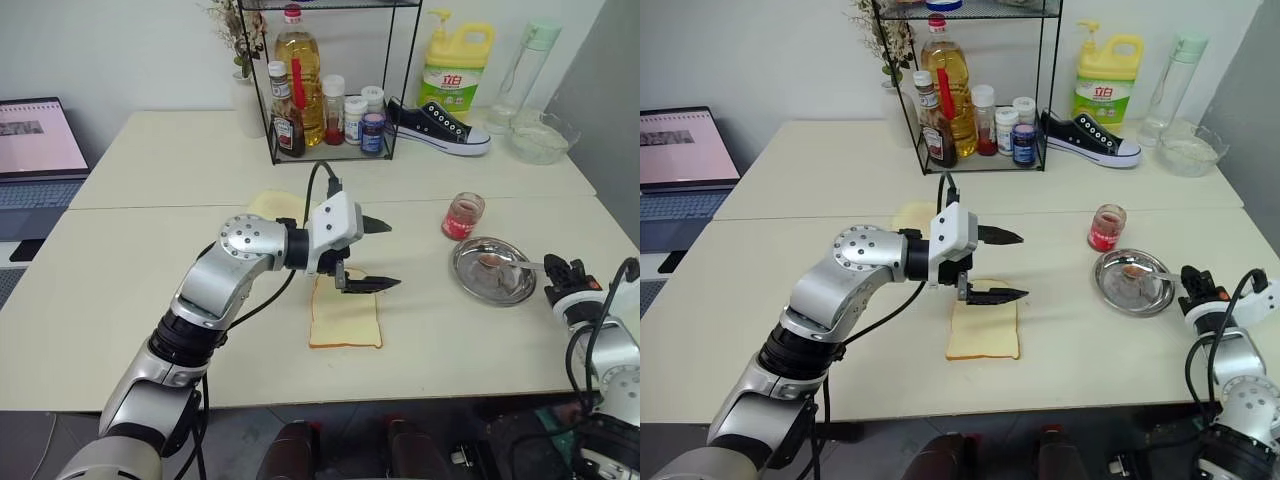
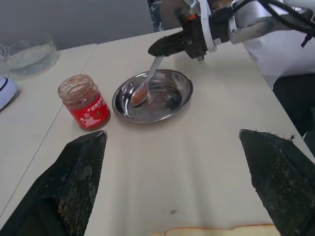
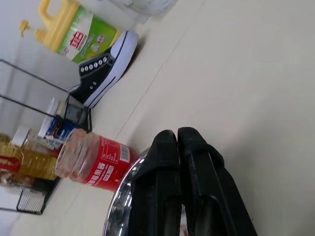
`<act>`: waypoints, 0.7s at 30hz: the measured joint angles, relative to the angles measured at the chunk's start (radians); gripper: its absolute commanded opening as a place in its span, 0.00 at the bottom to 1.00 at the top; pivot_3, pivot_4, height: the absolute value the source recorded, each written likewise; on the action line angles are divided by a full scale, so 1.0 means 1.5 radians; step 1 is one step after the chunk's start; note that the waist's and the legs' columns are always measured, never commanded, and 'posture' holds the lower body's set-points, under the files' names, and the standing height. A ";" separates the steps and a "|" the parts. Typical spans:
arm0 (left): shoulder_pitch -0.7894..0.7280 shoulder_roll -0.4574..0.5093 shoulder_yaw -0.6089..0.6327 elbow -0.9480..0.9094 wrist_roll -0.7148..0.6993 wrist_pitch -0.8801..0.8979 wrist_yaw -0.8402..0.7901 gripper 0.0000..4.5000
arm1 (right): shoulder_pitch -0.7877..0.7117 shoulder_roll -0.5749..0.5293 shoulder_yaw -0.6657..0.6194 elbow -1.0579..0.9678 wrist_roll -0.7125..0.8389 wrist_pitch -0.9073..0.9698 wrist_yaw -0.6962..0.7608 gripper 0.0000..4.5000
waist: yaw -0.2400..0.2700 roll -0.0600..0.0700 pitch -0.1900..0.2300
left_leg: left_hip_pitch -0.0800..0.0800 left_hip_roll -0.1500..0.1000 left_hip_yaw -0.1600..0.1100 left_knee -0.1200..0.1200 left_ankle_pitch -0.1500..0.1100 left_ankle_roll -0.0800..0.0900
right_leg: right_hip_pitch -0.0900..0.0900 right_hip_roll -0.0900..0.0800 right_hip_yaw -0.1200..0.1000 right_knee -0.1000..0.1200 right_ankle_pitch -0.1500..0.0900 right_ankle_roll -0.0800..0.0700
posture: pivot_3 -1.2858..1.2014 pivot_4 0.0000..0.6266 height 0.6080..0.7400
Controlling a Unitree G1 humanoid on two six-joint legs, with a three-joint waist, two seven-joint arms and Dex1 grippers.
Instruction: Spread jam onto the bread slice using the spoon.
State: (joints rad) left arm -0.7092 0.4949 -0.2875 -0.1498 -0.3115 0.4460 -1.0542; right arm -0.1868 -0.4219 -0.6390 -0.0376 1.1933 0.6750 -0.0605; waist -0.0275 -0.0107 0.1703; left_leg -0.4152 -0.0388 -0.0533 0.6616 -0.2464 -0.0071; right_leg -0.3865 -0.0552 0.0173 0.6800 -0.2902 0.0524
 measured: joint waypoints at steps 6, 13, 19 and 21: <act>-0.003 0.003 0.000 0.006 0.002 -0.015 -0.006 1.00 | -0.021 -0.138 0.010 0.016 0.035 0.114 0.079 0.01 | 0.001 0.000 0.000 | 0.000 0.000 -0.001 0.000 0.000 0.000 | 0.001 0.000 0.000 0.000 0.000 0.000 | 0.52 0.24 1.00; -0.003 0.002 0.000 0.015 0.003 -0.023 -0.005 1.00 | -0.030 -0.159 0.020 0.139 -0.012 0.141 0.154 0.01 | 0.001 0.000 0.000 | 0.000 0.000 0.000 0.000 0.000 0.000 | 0.000 0.000 0.000 0.000 0.000 0.000 | 0.52 0.24 1.00; -0.003 0.002 0.000 0.015 0.003 -0.023 -0.004 1.00 | -0.073 -0.163 0.022 0.213 -0.064 0.131 0.204 0.01 | 0.001 0.000 0.000 | 0.000 0.000 0.000 0.000 0.000 0.000 | 0.000 0.000 0.000 0.000 0.000 0.000 | 0.52 0.24 1.00; -0.003 0.003 0.000 0.015 0.003 -0.023 -0.004 1.00 | -0.090 -0.163 0.020 0.258 -0.078 0.121 0.220 0.01 | 0.001 0.000 0.000 | 0.000 0.000 0.000 0.000 0.000 0.000 | 0.001 0.000 0.000 0.000 0.000 0.000 | 0.52 0.24 1.00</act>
State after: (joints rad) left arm -0.7132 0.4990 -0.2875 -0.1273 -0.3065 0.4119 -1.0595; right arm -0.3211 -0.6659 -0.6090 0.3491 1.0767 0.8571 0.2697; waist -0.0260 -0.0105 0.1706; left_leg -0.4155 -0.0388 -0.0533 0.6622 -0.2465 -0.0068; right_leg -0.3857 -0.0552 0.0168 0.6795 -0.2902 0.0524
